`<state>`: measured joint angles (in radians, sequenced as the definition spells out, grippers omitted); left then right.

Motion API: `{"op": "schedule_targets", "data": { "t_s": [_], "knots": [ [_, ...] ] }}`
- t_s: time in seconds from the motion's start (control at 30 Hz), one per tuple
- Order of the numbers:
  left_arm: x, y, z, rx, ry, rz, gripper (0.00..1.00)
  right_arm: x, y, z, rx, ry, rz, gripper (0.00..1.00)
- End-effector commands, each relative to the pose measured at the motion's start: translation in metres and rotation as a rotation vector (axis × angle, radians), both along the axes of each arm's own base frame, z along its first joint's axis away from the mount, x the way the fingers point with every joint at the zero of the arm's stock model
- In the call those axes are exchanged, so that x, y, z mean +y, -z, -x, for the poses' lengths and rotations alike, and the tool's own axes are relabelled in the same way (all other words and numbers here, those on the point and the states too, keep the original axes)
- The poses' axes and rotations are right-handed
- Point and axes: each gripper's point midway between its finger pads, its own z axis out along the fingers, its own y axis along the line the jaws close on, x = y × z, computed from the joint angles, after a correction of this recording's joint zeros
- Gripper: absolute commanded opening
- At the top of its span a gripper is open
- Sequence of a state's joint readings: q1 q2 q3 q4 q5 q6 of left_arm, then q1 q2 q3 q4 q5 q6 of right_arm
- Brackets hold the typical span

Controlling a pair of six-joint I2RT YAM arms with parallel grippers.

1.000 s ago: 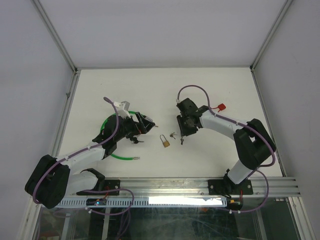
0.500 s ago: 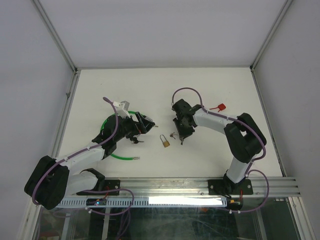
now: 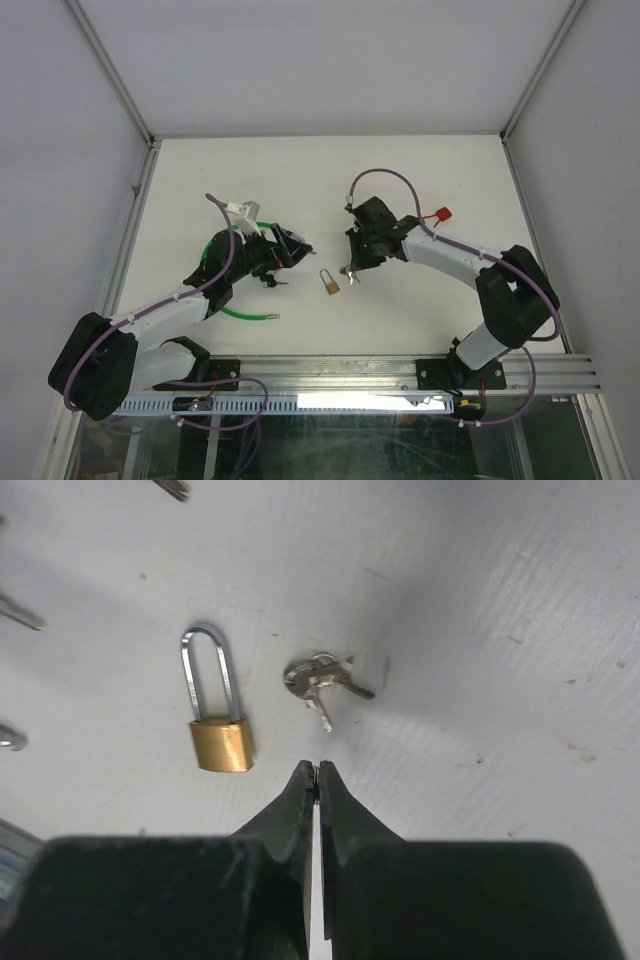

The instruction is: Unlock with the key

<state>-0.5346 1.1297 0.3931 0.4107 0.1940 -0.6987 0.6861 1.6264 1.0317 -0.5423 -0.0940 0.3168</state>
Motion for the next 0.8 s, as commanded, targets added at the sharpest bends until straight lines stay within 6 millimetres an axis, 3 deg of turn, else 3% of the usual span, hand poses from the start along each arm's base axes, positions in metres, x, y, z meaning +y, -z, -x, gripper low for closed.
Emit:
{"op": "schedule_targets", "data": {
  "t_s": [0.0,0.33,0.67,0.77],
  "knots": [
    [-0.010,-0.023,0.003,-0.057,0.058,0.087,0.96,0.036,-0.050,-0.015,-0.153,0.039,-0.256,0.00],
    [-0.015,-0.037,0.010,-0.093,0.100,0.152,0.95,0.059,-0.107,-0.024,-0.295,0.200,-0.633,0.00],
    [-0.019,-0.054,0.020,-0.166,0.150,0.214,0.89,0.066,-0.134,-0.026,-0.372,0.226,-0.800,0.00],
    [-0.019,-0.061,0.024,-0.194,0.166,0.246,0.88,0.071,-0.142,-0.020,-0.317,0.275,-0.891,0.00]
  ]
}}
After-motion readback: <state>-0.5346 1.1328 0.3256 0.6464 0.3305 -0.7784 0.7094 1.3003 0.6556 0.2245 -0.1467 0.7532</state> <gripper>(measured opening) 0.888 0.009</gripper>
